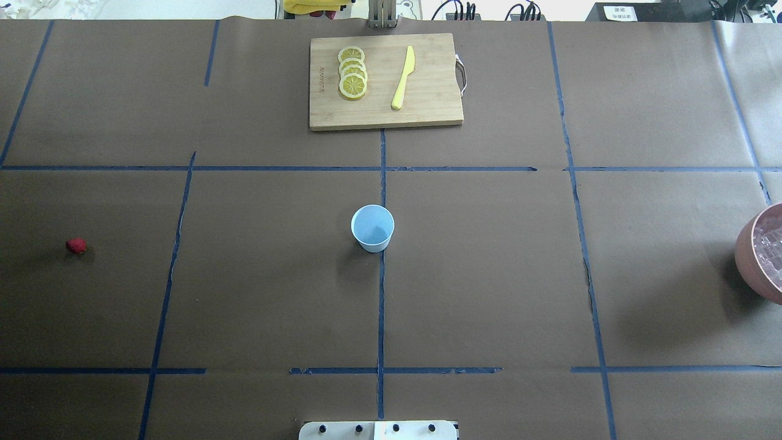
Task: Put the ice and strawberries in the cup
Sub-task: 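Lower the right gripper into the pink bowl of ice cubes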
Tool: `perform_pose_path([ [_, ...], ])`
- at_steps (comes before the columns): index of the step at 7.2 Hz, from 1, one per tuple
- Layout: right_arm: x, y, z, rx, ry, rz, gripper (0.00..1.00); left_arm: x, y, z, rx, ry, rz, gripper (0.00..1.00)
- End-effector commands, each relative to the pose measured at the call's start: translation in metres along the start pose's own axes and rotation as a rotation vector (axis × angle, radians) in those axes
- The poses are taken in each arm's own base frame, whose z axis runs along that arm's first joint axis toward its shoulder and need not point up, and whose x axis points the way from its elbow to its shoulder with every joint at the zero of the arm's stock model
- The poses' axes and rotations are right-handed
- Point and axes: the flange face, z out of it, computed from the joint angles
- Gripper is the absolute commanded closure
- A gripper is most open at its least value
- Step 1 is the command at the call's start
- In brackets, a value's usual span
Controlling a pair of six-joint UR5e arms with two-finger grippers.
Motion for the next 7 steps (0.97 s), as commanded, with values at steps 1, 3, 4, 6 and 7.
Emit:
perform_pose_path([
  [1, 0.000, 0.000, 0.000, 0.000, -0.005, 0.001, 0.00, 0.006, -0.001, -0.006, 0.008, -0.002, 0.007, 0.00],
  [3, -0.001, -0.003, -0.001, 0.025, -0.003, -0.023, 0.00, 0.008, -0.001, -0.006, 0.012, -0.003, 0.012, 0.00],
  [4, -0.002, -0.003, 0.000, 0.034, -0.019, -0.029, 0.00, 0.006, -0.001, -0.004, 0.009, -0.002, 0.008, 0.00],
  [6, -0.007, -0.004, 0.001, 0.035, -0.036, -0.041, 0.00, 0.001, 0.000, 0.002, -0.004, -0.003, -0.003, 0.00],
  [7, -0.013, -0.006, 0.000, 0.037, -0.035, -0.054, 0.00, 0.000, 0.000, 0.003, -0.004, -0.003, 0.003, 0.00],
])
